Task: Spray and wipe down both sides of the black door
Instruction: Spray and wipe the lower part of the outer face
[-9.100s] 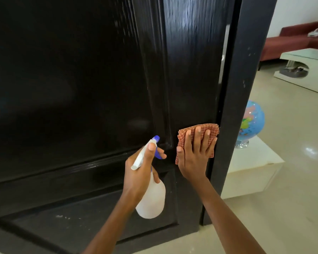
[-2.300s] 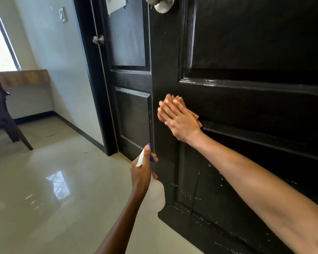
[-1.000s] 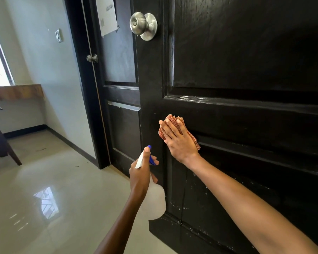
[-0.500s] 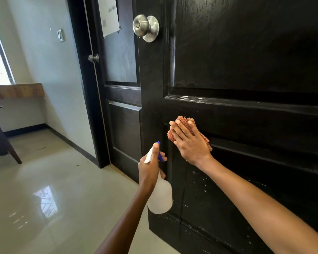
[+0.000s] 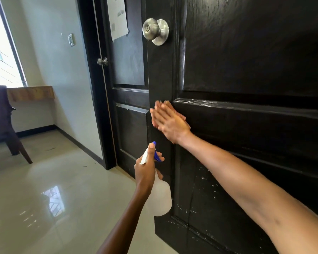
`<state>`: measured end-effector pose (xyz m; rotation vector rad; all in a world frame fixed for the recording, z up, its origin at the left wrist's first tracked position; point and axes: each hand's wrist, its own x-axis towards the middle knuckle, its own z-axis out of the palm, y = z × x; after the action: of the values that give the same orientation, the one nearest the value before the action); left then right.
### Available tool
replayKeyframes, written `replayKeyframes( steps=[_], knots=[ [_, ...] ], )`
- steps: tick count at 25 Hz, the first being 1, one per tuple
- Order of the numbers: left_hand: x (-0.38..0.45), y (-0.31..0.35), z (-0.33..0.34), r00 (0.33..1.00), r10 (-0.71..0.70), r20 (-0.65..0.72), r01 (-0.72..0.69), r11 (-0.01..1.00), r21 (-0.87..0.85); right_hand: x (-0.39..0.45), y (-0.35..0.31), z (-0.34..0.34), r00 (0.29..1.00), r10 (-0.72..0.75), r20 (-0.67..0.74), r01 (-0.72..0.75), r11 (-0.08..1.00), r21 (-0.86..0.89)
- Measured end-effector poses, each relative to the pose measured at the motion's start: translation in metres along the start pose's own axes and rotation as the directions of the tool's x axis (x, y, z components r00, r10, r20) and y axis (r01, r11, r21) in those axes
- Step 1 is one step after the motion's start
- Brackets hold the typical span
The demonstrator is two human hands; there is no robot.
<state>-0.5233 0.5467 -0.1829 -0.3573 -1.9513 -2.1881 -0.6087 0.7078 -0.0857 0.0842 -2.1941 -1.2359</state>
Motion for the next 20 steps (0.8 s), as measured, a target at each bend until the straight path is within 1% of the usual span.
replayKeyframes(
  steps=[2, 3, 4, 5, 7, 8, 11, 12, 13, 15, 16, 17, 18, 20],
  knots=[
    [-0.004, -0.001, -0.001, 1.0, 0.007, 0.006, -0.007, 1.0, 0.004, -0.049, -0.034, 0.018, 0.975, -0.212, 0.065, 0.214, 0.976, -0.037],
    [-0.006, -0.001, -0.001, 1.0, 0.01, 0.01, -0.01, 1.0, 0.011, -0.067, -0.044, 0.026, 0.955, -0.281, 0.097, 0.286, 0.957, -0.049],
    [-0.006, -0.001, -0.001, 1.0, 0.01, 0.013, -0.011, 1.0, 0.018, -0.075, -0.045, 0.029, 0.949, -0.297, 0.101, 0.302, 0.952, -0.041],
    [-0.007, -0.002, 0.0, 1.0, 0.007, 0.017, -0.007, 1.0, 0.02, -0.073, -0.038, 0.029, 0.964, -0.257, 0.074, 0.258, 0.966, -0.01],
    [-0.006, -0.004, 0.0, 1.0, -0.003, 0.024, 0.002, 1.0, 0.017, -0.05, -0.013, 0.02, 0.997, -0.072, -0.024, 0.073, 0.996, 0.047],
    [-0.006, -0.004, 0.0, 1.0, -0.01, 0.019, 0.01, 1.0, 0.017, -0.036, 0.002, 0.015, 0.998, 0.009, -0.056, -0.005, 0.998, 0.06],
    [-0.006, -0.006, 0.003, 1.0, -0.024, -0.001, 0.024, 0.999, 0.035, -0.013, 0.029, -0.004, 0.984, 0.17, -0.054, -0.166, 0.983, 0.08],
    [-0.007, -0.006, 0.004, 1.0, -0.027, -0.004, 0.027, 0.999, 0.037, -0.013, 0.026, -0.006, 0.982, 0.182, -0.056, -0.177, 0.981, 0.081],
    [-0.009, -0.007, 0.004, 1.0, -0.028, -0.003, 0.028, 0.999, 0.036, -0.02, 0.019, -0.004, 0.987, 0.153, -0.053, -0.149, 0.986, 0.07],
    [-0.012, -0.008, 0.004, 1.0, -0.026, -0.001, 0.026, 0.999, 0.028, -0.051, 0.0, 0.012, 0.999, -0.001, -0.045, 0.003, 0.999, 0.034],
    [-0.014, -0.007, 0.005, 1.0, -0.028, 0.006, 0.028, 0.999, 0.029, -0.071, -0.008, 0.019, 0.998, -0.058, -0.027, 0.059, 0.997, 0.049],
    [-0.015, -0.005, 0.007, 0.999, -0.031, 0.016, 0.031, 0.999, 0.03, -0.088, -0.013, 0.024, 0.997, -0.073, -0.017, 0.074, 0.993, 0.089],
    [-0.018, -0.003, 0.01, 0.999, -0.033, 0.025, 0.033, 0.999, 0.029, -0.1, -0.015, 0.027, 0.999, -0.048, -0.019, 0.05, 0.989, 0.139],
    [-0.023, -0.003, 0.015, 0.999, -0.039, 0.037, 0.038, 0.999, 0.036, -0.116, -0.014, 0.022, 0.998, 0.048, -0.031, -0.04, 0.973, 0.226]
  ],
)
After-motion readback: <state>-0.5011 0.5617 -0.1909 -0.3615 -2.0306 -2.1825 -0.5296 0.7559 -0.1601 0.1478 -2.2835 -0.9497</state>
